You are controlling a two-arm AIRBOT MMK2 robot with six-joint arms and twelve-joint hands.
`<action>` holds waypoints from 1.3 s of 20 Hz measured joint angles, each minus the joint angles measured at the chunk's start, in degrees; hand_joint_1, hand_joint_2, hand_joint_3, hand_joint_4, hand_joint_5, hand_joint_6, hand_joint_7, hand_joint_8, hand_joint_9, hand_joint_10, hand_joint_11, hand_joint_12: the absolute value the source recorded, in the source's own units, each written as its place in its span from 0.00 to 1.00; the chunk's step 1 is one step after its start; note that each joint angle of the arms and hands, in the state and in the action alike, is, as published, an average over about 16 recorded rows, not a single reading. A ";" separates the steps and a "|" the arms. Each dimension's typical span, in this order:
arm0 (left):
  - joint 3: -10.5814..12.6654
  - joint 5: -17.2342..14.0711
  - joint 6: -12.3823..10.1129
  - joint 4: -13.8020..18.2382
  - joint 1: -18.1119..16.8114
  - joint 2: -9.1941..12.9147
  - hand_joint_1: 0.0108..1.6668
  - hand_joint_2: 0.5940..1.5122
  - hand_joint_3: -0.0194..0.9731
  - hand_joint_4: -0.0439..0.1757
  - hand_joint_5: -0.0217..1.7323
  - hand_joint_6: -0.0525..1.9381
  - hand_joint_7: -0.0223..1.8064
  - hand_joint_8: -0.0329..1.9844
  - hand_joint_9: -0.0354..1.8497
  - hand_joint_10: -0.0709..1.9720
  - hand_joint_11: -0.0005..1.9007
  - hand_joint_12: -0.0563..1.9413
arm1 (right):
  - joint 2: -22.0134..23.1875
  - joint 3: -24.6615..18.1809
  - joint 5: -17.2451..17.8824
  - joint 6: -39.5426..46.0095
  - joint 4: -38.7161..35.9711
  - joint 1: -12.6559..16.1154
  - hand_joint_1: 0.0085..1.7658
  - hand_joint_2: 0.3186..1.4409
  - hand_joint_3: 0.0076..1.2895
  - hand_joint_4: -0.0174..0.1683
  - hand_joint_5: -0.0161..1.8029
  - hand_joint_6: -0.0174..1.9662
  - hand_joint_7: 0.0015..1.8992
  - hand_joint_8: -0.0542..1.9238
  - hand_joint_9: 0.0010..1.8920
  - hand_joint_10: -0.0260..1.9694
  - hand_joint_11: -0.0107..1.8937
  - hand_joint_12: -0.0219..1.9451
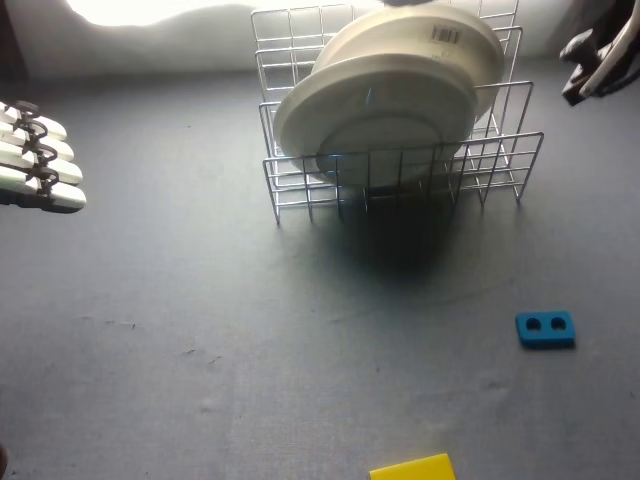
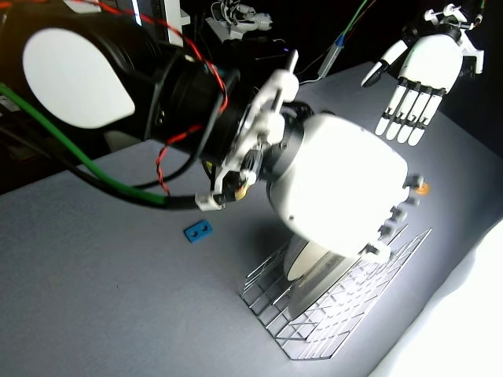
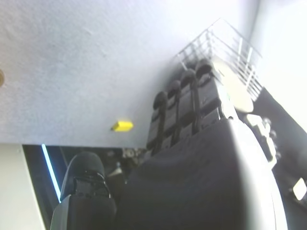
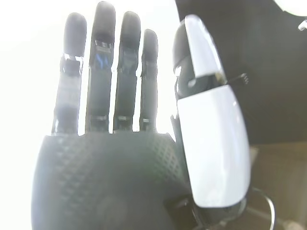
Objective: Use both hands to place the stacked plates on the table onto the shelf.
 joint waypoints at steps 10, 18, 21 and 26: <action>-2.92 -0.52 1.46 -0.19 0.05 0.00 0.04 0.75 0.04 0.19 0.17 0.33 0.18 0.35 0.17 0.39 0.09 0.50 | 7.56 -8.52 4.09 -18.67 -0.02 0.52 0.33 0.73 0.01 0.09 0.50 0.28 0.53 0.29 0.51 0.34 0.35 0.71; -4.99 -0.86 2.10 -0.60 0.17 -0.03 0.24 0.79 0.03 0.45 0.56 0.82 0.60 0.83 0.59 0.86 0.53 0.93 | 12.01 -14.01 8.87 -34.48 3.35 -2.70 0.19 0.85 0.01 0.43 0.64 0.75 0.67 0.77 0.68 0.80 0.69 0.90; -5.45 -0.94 2.27 -0.78 0.21 -0.16 0.31 0.77 0.03 0.60 0.69 0.97 0.73 0.96 0.73 0.97 0.70 0.99 | 12.49 -14.82 10.75 -39.77 6.39 -4.24 0.21 0.89 0.01 0.58 0.68 0.92 0.72 0.93 0.74 0.94 0.80 0.96; -5.93 -1.05 2.52 -0.96 0.24 -0.37 0.41 0.74 0.02 0.84 0.88 1.00 0.92 0.97 0.93 0.98 0.91 0.99 | 12.28 -15.28 13.08 -46.76 11.01 -6.38 0.26 0.94 0.01 0.82 0.75 0.99 0.79 0.99 0.83 0.98 0.92 0.98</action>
